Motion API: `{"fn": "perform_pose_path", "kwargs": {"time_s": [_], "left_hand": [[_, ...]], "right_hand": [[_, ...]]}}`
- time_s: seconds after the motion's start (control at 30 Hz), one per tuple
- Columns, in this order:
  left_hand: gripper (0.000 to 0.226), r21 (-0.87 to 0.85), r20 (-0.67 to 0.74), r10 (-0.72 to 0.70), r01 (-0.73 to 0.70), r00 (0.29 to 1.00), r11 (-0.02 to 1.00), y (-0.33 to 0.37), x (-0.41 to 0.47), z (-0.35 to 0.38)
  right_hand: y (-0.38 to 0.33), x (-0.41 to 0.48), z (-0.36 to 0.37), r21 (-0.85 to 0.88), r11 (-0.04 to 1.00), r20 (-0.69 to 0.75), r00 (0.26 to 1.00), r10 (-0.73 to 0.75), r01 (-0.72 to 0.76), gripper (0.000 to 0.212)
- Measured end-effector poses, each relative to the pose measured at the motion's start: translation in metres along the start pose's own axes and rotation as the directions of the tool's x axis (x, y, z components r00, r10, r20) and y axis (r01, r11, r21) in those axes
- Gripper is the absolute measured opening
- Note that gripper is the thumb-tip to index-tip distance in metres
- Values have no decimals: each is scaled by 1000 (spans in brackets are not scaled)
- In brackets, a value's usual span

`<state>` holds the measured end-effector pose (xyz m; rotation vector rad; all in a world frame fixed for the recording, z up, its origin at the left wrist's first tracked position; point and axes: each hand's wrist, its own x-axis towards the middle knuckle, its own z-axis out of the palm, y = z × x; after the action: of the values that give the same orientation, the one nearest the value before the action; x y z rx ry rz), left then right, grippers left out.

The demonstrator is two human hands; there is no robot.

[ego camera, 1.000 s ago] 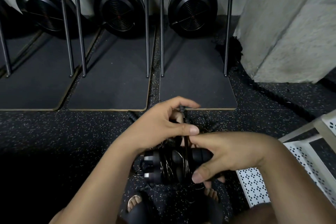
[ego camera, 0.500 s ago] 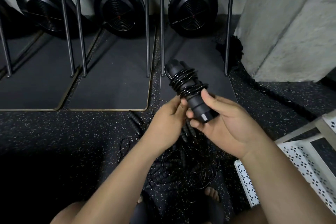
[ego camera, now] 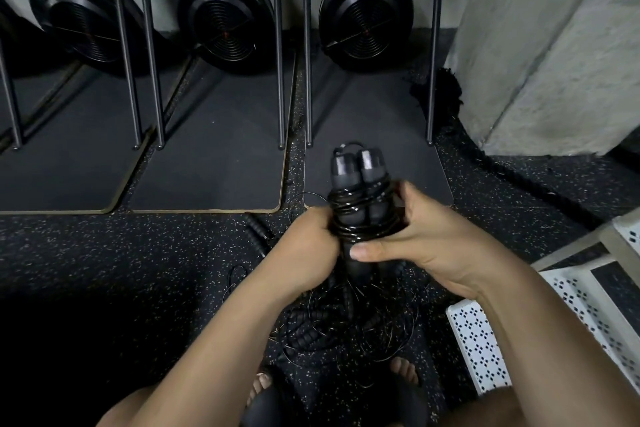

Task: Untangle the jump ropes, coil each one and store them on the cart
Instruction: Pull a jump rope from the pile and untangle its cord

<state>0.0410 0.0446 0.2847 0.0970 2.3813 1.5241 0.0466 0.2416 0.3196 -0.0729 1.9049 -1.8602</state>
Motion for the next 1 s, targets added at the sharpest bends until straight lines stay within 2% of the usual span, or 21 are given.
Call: {"fn": "perform_pose_path", "kwargs": {"time_s": [0.1, 0.17, 0.33, 0.43, 0.6, 0.8, 0.9, 1.0], "left_hand": [[34, 23, 15, 28, -29, 999, 999, 1, -3, 2], [30, -8, -19, 25, -25, 999, 1000, 3, -5, 1], [33, -179, -12, 54, -55, 998, 982, 13, -5, 0], [29, -154, -36, 87, -91, 996, 984, 13, -5, 2], [26, -170, -29, 92, -96, 995, 981, 14, -4, 0], [21, -78, -57, 93, -97, 994, 992, 13, -5, -4], [24, 22, -23, 87, -87, 996, 996, 10, -4, 1], [24, -1, 5, 70, -70, 998, 998, 11, -5, 4]], "right_hand": [[2, -2, 1, -34, 999, 43, 999, -9, 10, 77], [1, -1, 1, -26, 999, 12, 999, -38, 38, 71], [2, 8, -6, 182, 981, -170, 985, -34, 65, 73], [3, 10, -10, 259, 964, -173, 985, -11, 57, 64], [3, 10, -6, 285, 956, -225, 974, -5, 71, 51], [8, 13, 1, 168, 971, -402, 911, -88, 168, 50], [11, 13, 7, 39, 979, -478, 864, -158, 201, 49], [9, 12, 11, -111, 971, -480, 844, -240, 213, 48]]}}
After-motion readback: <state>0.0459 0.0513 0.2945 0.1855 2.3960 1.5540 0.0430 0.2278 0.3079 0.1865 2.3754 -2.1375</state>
